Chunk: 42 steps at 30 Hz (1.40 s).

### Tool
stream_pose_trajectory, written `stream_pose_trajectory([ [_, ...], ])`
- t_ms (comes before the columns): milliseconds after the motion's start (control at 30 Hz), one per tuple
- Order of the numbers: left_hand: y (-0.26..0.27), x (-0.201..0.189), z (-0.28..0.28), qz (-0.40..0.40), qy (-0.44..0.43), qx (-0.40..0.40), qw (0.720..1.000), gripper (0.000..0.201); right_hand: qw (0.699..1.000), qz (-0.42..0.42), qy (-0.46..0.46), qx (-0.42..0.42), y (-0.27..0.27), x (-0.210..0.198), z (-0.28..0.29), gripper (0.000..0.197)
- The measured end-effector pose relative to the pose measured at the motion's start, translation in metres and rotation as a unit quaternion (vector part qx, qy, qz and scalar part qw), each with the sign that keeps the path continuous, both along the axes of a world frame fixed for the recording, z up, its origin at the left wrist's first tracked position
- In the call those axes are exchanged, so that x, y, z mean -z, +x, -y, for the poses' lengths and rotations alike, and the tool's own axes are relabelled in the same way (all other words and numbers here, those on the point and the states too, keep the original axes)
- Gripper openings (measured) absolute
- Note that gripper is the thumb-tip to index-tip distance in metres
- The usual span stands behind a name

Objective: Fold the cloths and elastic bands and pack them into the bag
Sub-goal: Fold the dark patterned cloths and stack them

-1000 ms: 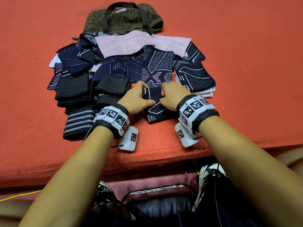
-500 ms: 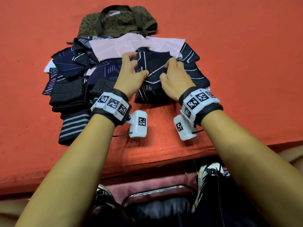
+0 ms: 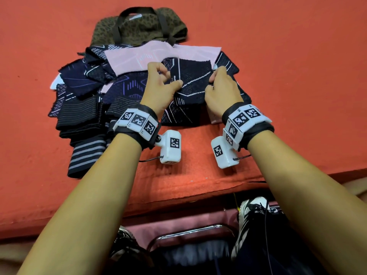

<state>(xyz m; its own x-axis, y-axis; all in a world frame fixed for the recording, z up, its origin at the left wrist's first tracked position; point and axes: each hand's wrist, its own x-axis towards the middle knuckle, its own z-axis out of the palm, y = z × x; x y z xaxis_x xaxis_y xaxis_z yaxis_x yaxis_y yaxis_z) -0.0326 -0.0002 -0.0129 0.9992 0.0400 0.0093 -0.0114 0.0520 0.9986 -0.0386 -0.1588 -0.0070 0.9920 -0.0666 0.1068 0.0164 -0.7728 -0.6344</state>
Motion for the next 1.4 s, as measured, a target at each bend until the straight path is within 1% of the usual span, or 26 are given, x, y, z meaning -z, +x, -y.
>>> stream_pose_trajectory([
  [100, -0.002, 0.0, 0.0, -0.004, 0.043, 0.02, 0.999, 0.031, 1.0, 0.005, -0.016, 0.007, -0.001, 0.002, 0.001, 0.031],
  [167, -0.004, 0.002, 0.002, -0.016, 0.065, 0.025, 0.997, 0.028, 1.0, 0.013, -0.019, 0.013, -0.002, 0.003, 0.001, 0.036],
  [300, -0.005, 0.007, 0.003, -0.041, 0.068, 0.034, 0.996, 0.032, 0.999, 0.044, -0.012, 0.014, -0.004, 0.002, 0.005, 0.029],
  [433, -0.004, 0.009, 0.007, -0.048, 0.061, 0.026, 0.997, 0.034, 0.998, 0.063, -0.008, 0.019, -0.002, -0.002, 0.012, 0.037],
  [533, -0.002, 0.009, 0.016, -0.047, 0.064, 0.026, 0.996, 0.044, 0.997, 0.069, -0.02, 0.036, 0.0, -0.005, 0.017, 0.043],
  [600, 0.0, 0.008, 0.024, -0.046, 0.067, 0.041, 0.996, 0.052, 0.995, 0.073, -0.033, 0.056, 0.0, -0.006, 0.023, 0.044],
  [667, 0.004, 0.009, 0.032, -0.047, 0.084, 0.043, 0.994, 0.054, 0.994, 0.065, -0.045, 0.072, 0.0, -0.005, 0.03, 0.044],
  [800, 0.008, 0.012, 0.046, -0.044, 0.134, 0.049, 0.989, 0.042, 0.994, 0.039, -0.062, 0.082, 0.002, -0.003, 0.044, 0.042],
  [1000, 0.014, 0.019, 0.062, -0.028, 0.19, 0.065, 0.979, 0.027, 0.992, 0.045, -0.06, 0.099, 0.003, 0.0, 0.058, 0.044],
  [1100, 0.018, 0.023, 0.062, -0.026, 0.225, 0.061, 0.972, 0.021, 0.993, 0.039, -0.07, 0.087, 0.002, 0.006, 0.058, 0.039],
  [1167, 0.018, 0.026, 0.061, -0.021, 0.244, 0.066, 0.967, 0.023, 0.994, 0.024, -0.079, 0.07, 0.001, 0.01, 0.055, 0.037],
  [1267, 0.017, 0.027, 0.062, -0.024, 0.248, 0.076, 0.965, 0.024, 0.99, 0.022, -0.132, 0.055, -0.001, 0.016, 0.05, 0.028],
  [1400, 0.016, 0.034, 0.064, -0.039, 0.234, 0.078, 0.968, 0.019, 0.989, 0.014, -0.149, 0.014, 0.002, 0.02, 0.045, 0.021],
])
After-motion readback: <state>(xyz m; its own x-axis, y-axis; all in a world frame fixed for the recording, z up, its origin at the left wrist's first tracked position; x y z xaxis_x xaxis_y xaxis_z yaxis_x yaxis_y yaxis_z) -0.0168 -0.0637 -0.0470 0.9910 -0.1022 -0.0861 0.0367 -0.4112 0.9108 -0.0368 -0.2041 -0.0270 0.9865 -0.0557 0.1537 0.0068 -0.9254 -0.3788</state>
